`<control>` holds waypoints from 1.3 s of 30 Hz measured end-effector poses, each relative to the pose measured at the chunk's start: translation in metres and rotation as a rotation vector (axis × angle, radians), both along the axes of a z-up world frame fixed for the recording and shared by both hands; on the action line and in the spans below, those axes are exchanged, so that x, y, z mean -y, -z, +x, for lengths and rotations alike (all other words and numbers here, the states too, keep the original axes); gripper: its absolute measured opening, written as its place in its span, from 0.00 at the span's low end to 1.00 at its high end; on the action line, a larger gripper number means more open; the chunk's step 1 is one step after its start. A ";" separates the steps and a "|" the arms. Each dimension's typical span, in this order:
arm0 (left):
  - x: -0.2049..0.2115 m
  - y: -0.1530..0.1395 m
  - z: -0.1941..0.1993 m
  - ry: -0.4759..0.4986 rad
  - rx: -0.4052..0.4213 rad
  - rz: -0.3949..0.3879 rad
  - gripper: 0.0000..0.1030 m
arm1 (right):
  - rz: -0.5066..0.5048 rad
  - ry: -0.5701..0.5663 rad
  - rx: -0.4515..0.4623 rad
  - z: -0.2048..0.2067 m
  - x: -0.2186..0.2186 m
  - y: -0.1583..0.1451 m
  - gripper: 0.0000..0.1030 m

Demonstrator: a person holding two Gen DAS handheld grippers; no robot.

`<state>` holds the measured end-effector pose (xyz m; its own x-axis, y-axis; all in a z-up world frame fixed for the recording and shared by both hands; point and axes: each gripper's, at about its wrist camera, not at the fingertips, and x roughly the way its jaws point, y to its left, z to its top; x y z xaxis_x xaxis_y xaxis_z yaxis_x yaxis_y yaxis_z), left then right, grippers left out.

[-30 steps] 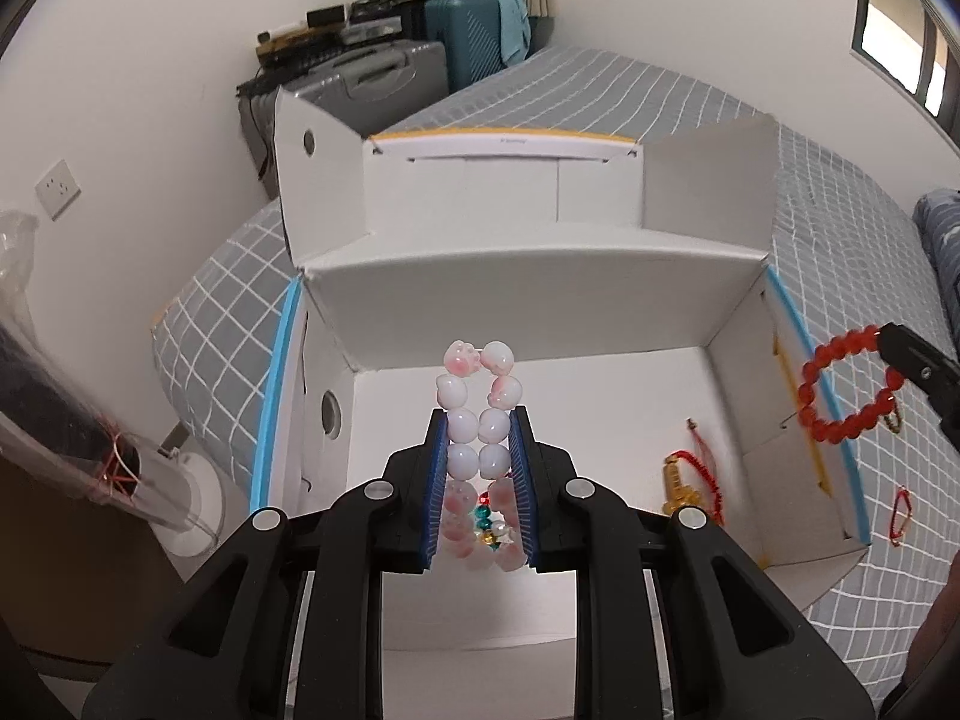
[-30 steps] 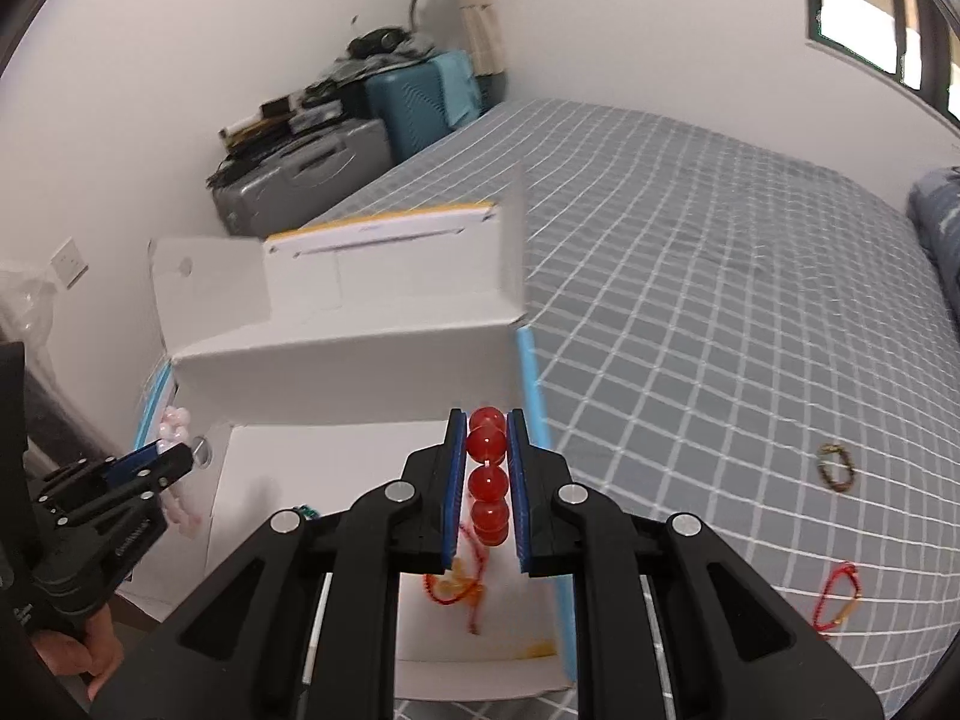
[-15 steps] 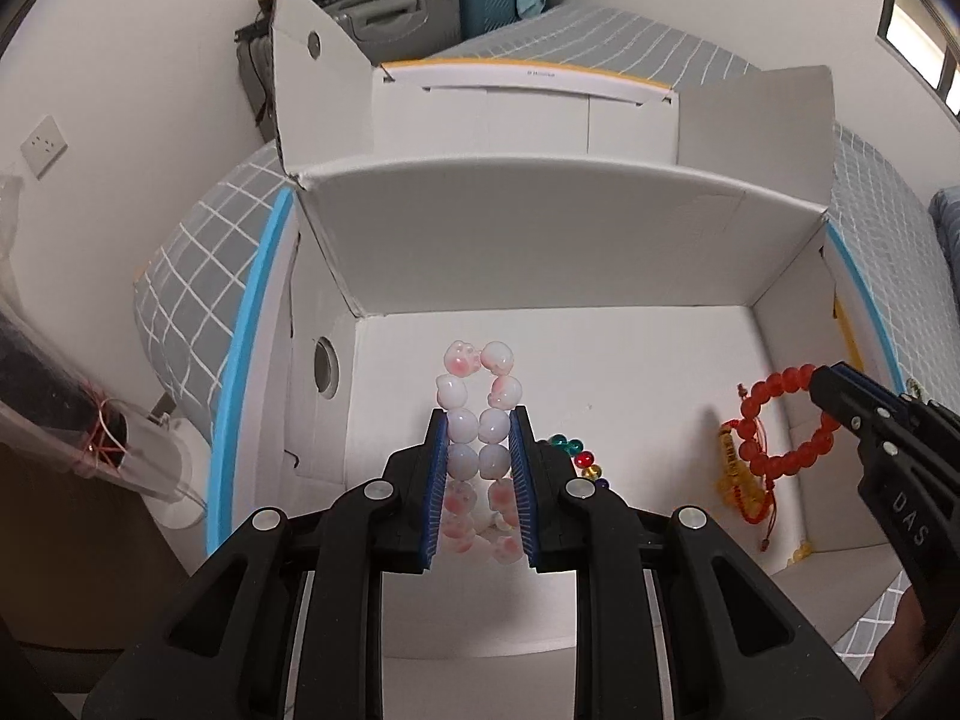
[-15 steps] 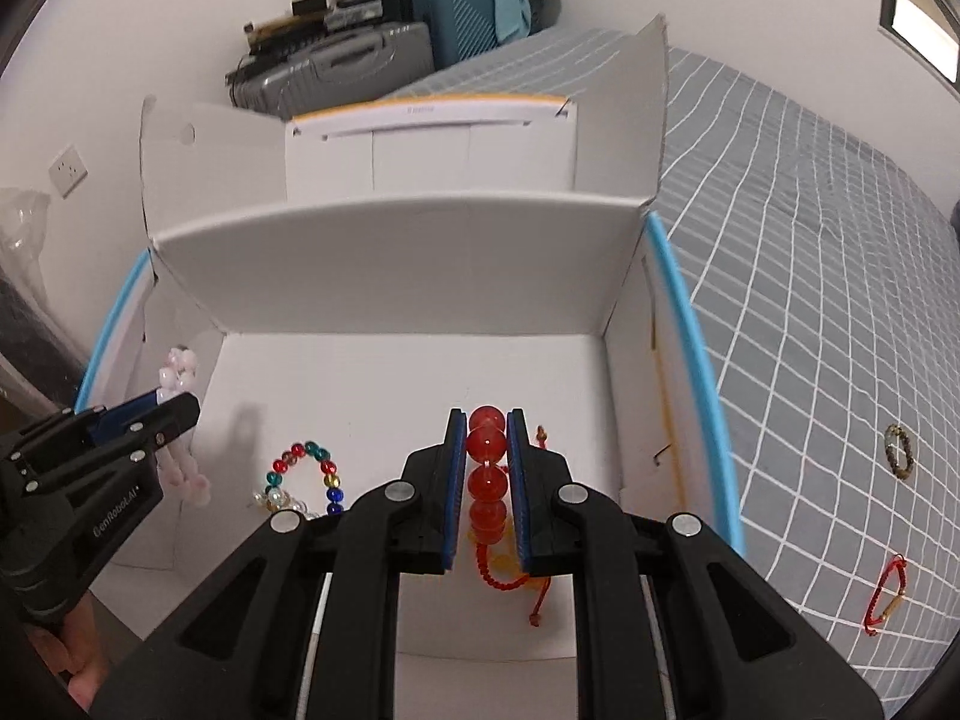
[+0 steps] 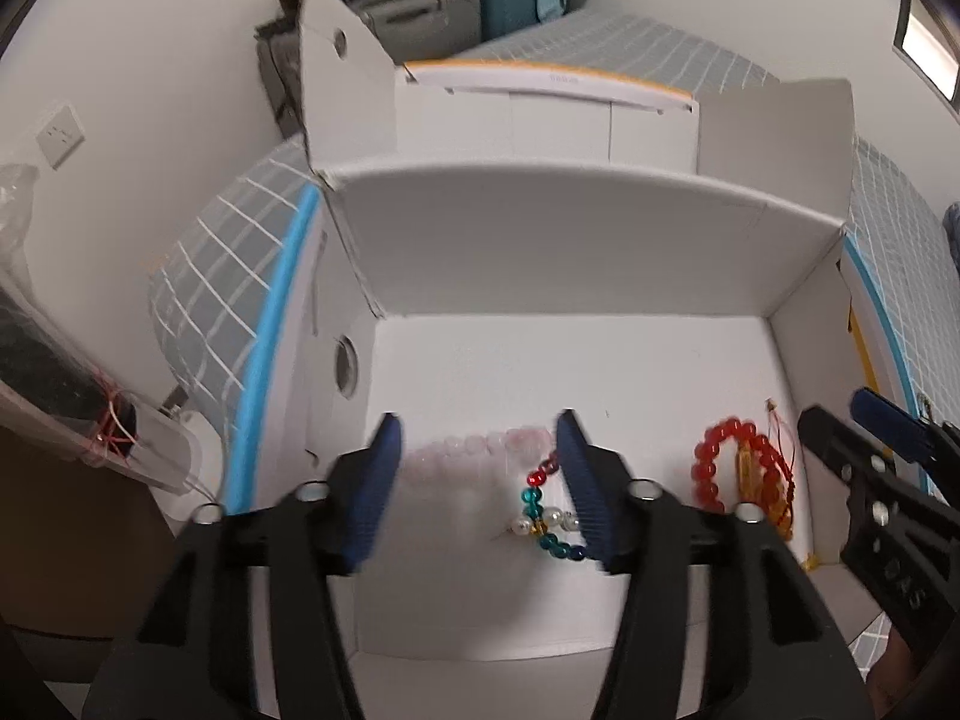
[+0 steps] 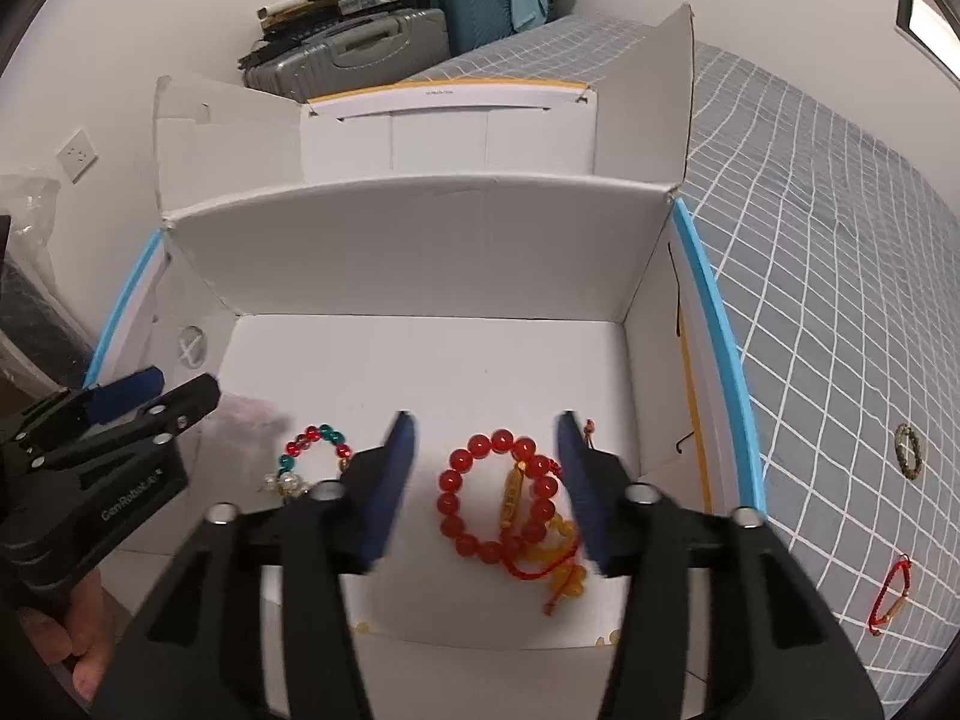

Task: Organize jewelry
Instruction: 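Open both tools to drop the bracelets into the box, then move both tools back over the wooden and red cord bracelets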

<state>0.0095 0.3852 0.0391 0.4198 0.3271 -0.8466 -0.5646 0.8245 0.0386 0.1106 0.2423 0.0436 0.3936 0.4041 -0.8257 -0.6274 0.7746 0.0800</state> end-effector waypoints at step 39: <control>0.191 -0.064 0.059 0.288 0.182 0.000 0.95 | -0.026 0.248 0.161 0.000 0.228 -0.054 0.91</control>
